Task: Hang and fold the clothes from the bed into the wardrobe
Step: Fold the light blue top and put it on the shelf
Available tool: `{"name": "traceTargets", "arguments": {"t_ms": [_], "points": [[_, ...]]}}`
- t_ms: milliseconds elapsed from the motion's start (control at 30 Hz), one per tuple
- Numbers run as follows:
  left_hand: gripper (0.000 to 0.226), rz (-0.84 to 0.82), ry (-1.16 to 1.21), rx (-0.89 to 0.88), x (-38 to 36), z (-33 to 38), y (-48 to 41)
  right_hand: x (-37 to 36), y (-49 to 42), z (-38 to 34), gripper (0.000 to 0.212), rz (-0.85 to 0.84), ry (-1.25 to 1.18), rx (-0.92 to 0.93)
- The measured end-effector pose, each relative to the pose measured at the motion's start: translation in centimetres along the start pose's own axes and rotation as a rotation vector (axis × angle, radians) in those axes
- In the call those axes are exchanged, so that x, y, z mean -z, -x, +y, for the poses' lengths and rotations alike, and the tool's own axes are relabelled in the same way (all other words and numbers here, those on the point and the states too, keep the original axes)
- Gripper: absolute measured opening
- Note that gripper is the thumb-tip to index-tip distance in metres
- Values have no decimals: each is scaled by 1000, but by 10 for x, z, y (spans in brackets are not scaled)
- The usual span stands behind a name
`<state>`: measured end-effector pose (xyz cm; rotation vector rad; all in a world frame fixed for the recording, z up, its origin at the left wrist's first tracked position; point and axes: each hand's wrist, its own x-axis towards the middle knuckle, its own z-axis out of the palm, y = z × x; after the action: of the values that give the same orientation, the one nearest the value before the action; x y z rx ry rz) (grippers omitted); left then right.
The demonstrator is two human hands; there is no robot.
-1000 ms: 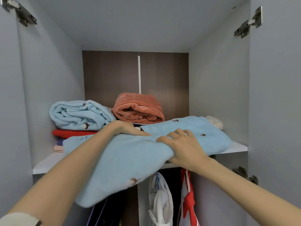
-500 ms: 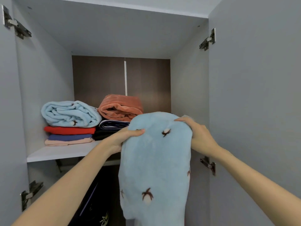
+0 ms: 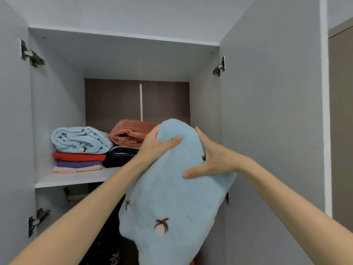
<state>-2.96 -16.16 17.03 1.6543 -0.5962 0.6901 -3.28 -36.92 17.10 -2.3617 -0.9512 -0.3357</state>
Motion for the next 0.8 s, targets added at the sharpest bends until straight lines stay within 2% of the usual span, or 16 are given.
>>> {"name": "traceTargets", "arguments": {"t_ms": [100, 167, 267, 333, 400, 467, 533, 600, 733, 800], "points": [[40, -121, -15, -37, -12, 12, 9, -3, 8, 9, 123, 17, -87, 75], [35, -154, -66, -89, -18, 21, 12, -12, 14, 12, 104, 70, -145, 99], [33, -116, -132, -140, -22, 34, 12, -19, 16, 12, 68, 254, -151, 25], [37, -31, -307, -153, -29, 44, 8, -12, 12, 11, 59, 347, -153, -58], [40, 150, -576, -202, -36, 52, 4, -1, 7, 13, 65, 430, -214, -173], [43, 339, -788, -356, -40, 57, 9, 13, 0, 17, 70, 494, -300, -255], [46, 391, -937, -488, -41, 53, 18, 27, -8, 19, 77, 557, -469, -312], [61, 287, -1077, -482, -38, 41, 25, 40, -17, 20, 84, 647, -666, -362], [117, -103, -1243, -331, -15, 15, 9, 56, -35, 21, 77, 744, -861, -417], [134, -130, -1340, -294, -10, -1, 0, 59, -44, 21, 68, 728, -961, -435]]}}
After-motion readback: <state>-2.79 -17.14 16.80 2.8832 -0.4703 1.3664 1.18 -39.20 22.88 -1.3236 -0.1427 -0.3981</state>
